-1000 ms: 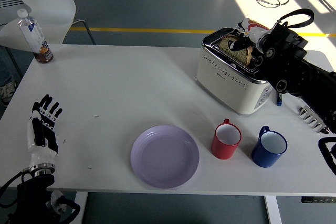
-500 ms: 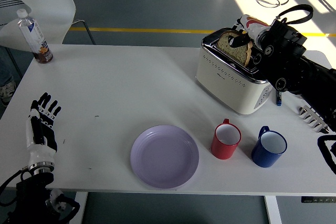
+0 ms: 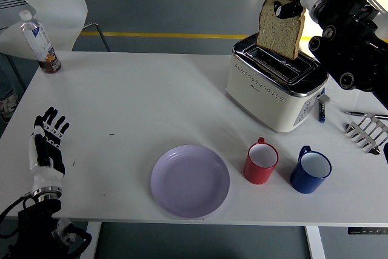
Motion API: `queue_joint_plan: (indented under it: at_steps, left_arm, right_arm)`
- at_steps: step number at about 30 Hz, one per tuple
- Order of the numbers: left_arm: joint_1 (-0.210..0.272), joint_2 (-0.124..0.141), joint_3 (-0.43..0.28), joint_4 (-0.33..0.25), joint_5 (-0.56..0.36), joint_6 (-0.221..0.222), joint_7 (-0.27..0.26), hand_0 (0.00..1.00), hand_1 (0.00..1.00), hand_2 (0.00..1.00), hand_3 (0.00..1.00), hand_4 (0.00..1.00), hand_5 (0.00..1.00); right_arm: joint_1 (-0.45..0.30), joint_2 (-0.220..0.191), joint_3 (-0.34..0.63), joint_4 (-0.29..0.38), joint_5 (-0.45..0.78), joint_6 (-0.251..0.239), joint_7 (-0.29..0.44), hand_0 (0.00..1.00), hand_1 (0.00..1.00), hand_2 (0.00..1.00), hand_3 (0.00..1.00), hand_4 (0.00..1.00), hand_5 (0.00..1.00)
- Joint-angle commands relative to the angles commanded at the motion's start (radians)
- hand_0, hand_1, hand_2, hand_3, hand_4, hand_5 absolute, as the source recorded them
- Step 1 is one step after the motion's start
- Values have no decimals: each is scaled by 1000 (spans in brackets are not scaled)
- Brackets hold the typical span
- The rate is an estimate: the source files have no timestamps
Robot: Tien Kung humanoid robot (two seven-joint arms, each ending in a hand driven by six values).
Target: Push plate across desktop,pick up the break from the machine,place the break in the plate
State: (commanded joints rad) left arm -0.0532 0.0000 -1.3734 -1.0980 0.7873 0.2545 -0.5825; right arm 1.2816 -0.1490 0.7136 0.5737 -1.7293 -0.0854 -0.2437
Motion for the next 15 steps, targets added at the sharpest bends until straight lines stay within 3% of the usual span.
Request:
queue_joint_plan:
  at_steps: [3,8,15]
  left_arm:
    - [2,0,0,0,0,0,0,769,807,892,798,518,998]
    - [5,0,2,0,0,0,0,769,807,892,798,518,998]
    - [19,0,3,0,0,1,0,769,807,892,798,519,998]
  right_arm:
    - [-3,-34,30,86,-18,-12,-13,280,326,390,476,374,153]
    - [-33,-99,46,260,78,-9,-55,280,326,390,476,374,153]
    - [-81,-178,-76,528,328,29,-115,272,324,388,472,354,154]
